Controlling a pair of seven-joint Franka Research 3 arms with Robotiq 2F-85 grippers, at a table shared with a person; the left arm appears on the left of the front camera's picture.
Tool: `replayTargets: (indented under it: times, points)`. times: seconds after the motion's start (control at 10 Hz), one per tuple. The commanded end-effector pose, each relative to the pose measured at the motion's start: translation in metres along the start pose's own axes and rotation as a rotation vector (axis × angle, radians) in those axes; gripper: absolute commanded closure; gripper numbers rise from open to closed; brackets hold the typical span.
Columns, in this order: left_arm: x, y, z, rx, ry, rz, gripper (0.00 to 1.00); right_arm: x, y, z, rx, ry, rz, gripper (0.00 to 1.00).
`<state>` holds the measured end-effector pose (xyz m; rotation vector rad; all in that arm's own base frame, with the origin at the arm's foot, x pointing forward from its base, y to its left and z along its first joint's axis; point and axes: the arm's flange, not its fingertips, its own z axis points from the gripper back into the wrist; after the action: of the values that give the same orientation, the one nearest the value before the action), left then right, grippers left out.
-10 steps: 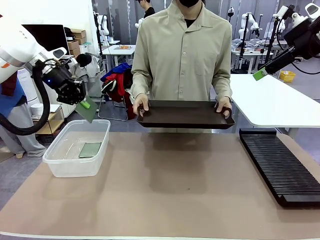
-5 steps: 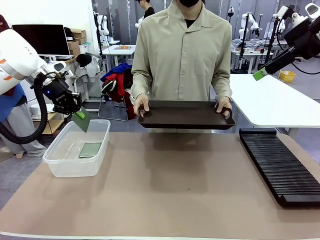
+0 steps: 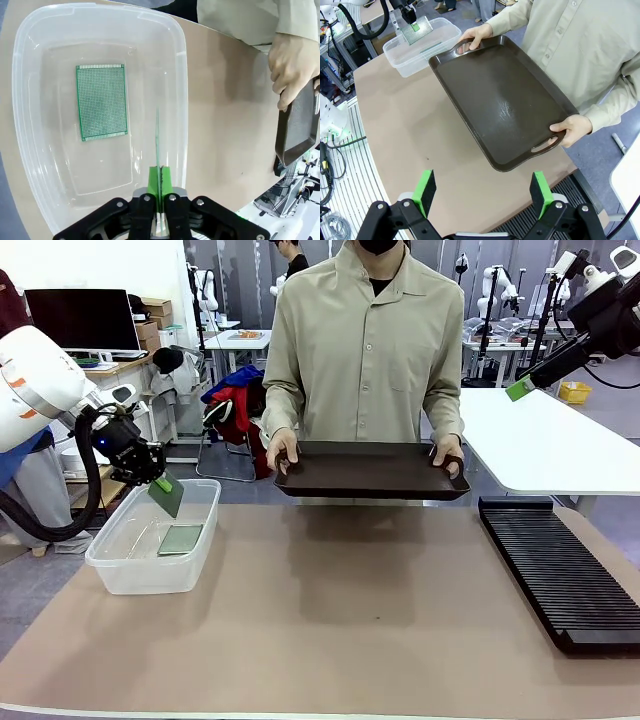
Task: Sort PCBs into racks and boxes based on the side picked up.
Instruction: If the short side of the Blank PCB is picked up, insert it into the PCB Rack ; if the long side is picked up, place it in the Organizing box.
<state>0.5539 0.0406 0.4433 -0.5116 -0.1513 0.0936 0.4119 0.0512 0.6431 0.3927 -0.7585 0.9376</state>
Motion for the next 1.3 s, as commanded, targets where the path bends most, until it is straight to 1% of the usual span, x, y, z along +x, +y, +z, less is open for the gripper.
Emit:
replayTargets:
  times: [0.0,0.3,0.4,0.6,0.9,1.2]
  points:
    - [-0.001,-0.002,0.002,0.002,-0.004,-0.005,0.97,-0.001,0.0,-0.002,0.004,-0.008,0.0,0.0]
    - [0.0,0.0,0.0,0.0,0.0,0.0,0.97,-0.001,0.0,-0.002,0.004,-0.008,0.0,0.0]
    - [0.003,-0.004,-0.002,-0.03,0.023,-0.032,0.97,-0.001,0.0,-0.002,0.004,-0.008,0.0,0.0]
    - [0.014,0.007,-0.019,-0.029,0.07,-0.023,0.97,-0.001,0.0,-0.002,0.004,-0.008,0.0,0.0]
    - [0.015,0.024,-0.048,0.001,0.091,-0.018,0.97,-0.001,0.0,-0.002,0.004,-0.008,0.0,0.0]
    - [0.025,0.041,-0.073,0.025,0.126,-0.01,0.97,-0.001,0.0,-0.002,0.004,-0.008,0.0,0.0]
